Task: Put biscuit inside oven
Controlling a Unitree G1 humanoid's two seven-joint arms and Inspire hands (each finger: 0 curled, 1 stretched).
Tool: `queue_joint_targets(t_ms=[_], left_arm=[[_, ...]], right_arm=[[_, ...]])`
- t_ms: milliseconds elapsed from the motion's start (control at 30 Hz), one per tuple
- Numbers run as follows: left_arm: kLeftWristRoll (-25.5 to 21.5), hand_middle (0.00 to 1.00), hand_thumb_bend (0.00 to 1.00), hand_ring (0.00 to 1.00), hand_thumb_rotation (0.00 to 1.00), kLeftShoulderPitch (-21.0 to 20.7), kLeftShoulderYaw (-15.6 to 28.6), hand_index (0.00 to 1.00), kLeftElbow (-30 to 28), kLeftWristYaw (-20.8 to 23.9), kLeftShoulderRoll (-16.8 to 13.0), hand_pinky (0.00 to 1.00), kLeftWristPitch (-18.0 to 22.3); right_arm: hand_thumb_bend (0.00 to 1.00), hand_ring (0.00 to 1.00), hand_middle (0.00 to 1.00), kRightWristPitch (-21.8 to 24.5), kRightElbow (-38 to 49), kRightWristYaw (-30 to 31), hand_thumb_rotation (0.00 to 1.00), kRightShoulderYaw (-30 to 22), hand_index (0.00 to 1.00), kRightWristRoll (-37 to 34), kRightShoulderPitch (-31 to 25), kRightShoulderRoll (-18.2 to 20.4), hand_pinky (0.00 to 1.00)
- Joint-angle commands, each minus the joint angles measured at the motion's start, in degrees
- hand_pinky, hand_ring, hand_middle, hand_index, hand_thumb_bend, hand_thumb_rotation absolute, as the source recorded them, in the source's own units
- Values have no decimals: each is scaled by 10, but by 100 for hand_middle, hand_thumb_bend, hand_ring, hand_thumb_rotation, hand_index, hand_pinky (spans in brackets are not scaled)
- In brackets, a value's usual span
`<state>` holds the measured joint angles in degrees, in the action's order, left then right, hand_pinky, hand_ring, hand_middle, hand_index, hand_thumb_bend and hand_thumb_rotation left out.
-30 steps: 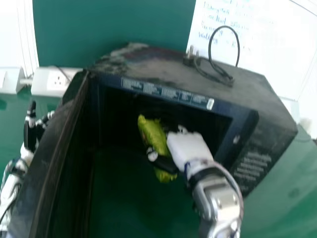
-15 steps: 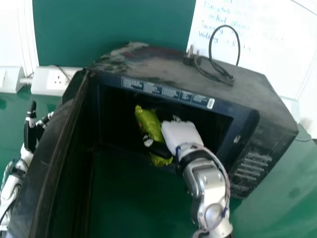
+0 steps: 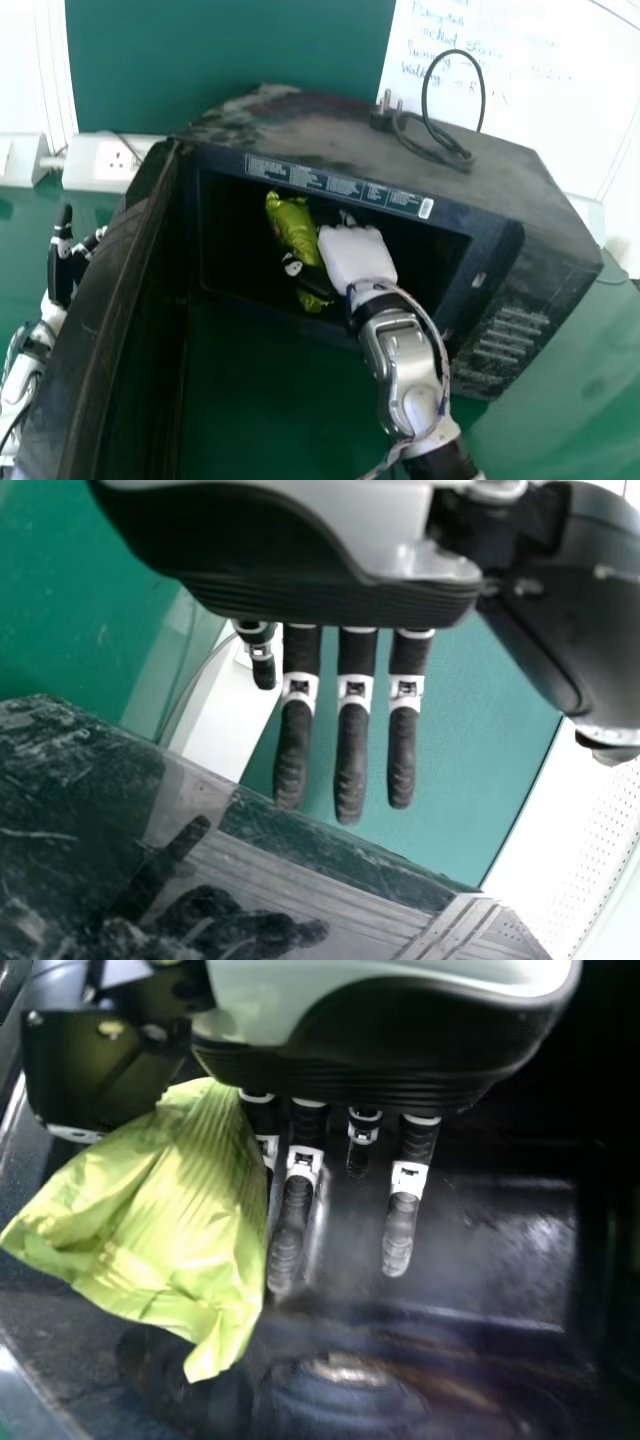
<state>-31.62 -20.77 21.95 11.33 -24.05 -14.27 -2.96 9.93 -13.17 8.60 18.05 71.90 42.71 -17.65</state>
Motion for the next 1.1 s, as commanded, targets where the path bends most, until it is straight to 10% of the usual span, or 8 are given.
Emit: queue_joint_targets(t_ms=[0,333,1067], left_arm=[[0,39,52,32,7,8,1,49,-8,2,-2,25,-3],[-1,40,51,32,7,9,2,49,-5,-5,-4,26,-1],[-3,39,52,32,7,8,4,49,1,-12,-4,25,2]], right_arm=[[53,29,46,0,-20,-32,0,10,49,-10,22,-5,37],[53,32,43,12,-118,-116,0,33,50,-33,64,-11,43],[52,42,44,71,-69,-32,1,58,53,-80,67,-27,46]])
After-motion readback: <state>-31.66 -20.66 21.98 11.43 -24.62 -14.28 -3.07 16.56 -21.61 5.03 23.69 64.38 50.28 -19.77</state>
